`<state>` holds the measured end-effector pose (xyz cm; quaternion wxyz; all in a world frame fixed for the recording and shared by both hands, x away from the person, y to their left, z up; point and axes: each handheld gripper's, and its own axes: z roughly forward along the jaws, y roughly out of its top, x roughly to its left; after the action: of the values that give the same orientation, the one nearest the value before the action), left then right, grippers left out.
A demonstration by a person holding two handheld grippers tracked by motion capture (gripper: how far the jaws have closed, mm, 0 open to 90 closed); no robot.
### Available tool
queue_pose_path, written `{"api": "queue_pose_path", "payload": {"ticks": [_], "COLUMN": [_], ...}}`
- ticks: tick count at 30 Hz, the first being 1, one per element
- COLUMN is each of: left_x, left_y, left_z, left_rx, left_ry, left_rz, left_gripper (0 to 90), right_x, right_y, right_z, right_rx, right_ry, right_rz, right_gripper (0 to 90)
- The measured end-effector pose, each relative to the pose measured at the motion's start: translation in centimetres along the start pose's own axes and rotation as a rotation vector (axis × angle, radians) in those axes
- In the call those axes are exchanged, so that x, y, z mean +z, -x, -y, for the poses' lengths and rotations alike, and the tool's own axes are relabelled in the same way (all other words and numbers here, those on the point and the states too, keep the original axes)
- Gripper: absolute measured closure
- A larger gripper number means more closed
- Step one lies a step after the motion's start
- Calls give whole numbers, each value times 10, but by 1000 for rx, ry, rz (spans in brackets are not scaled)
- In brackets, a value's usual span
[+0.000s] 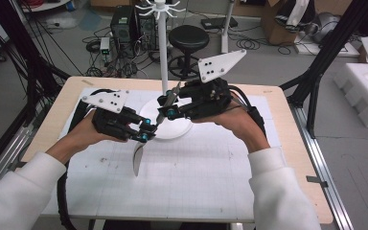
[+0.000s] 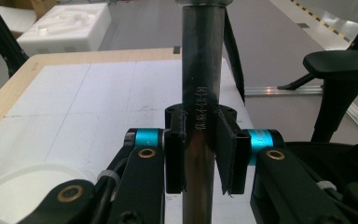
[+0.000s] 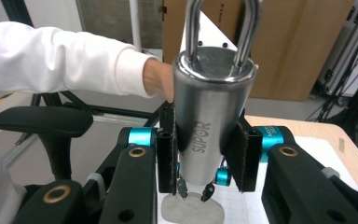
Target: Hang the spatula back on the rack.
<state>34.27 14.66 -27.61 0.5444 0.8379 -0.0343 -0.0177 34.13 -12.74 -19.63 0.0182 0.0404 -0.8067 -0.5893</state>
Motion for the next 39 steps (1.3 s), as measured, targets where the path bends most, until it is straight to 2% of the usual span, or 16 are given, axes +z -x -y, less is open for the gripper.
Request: {"api": "queue_pose_path", "payload": {"ticks": [9, 14, 17, 21, 24, 25, 26, 27, 28, 29, 31, 33, 34, 35, 39], "left_x": [1, 3, 3, -1, -8, -11, -13, -15, -17, -19, -24, -28, -29, -32, -43], "left_y": [0, -1, -2, -3, -5, -5, -5, -4, -2, -2, 1, 4, 5, 6, 10], "left_z": [0, 0, 0, 3, 4, 5, 5, 5, 6, 6, 8, 8, 9, 12, 22], "left_rx": [-1, -22, -34, -59, -78, -86, -95, -102, -97, -97, -98, -103, -118, -123, -146], "left_ry": [10, 12, 7, -4, -3, -7, -5, -17, -24, -33, -34, -55, -51, -48, -49], "left_rz": [-6, -7, -25, -45, -86, -114, -126, -156, -189, -207, -228, -276, -282, -294, -320], "left_gripper": [744, 738, 714, 623, 543, 514, 453, 407, 316, 264, 220, 115, 70, 49, 17], "right_x": [0, -1, 1, 0, -2, -3, -4, -4, -5, -6, -8, -9, -11, -11, -16], "right_y": [-1, 1, 3, 6, 11, 11, 12, 13, 14, 14, 16, 18, 19, 21, 24], "right_z": [-3, -6, -8, -10, -11, -12, -12, -13, -13, -14, -15, -17, -18, -18, -20], "right_rx": [-19, 3, 9, 15, 36, 49, 53, 56, 55, 57, 62, 70, 85, 74, 113], "right_ry": [-11, -28, -43, -61, -75, -80, -87, -84, -81, -85, -76, -79, -82, -74, -77], "right_rz": [12, 7, 7, 15, 36, 36, 35, 43, 48, 54, 73, 90, 100, 107, 149], "right_gripper": [690, 692, 693, 694, 695, 695, 694, 694, 694, 694, 694, 694, 694, 694, 694]}}
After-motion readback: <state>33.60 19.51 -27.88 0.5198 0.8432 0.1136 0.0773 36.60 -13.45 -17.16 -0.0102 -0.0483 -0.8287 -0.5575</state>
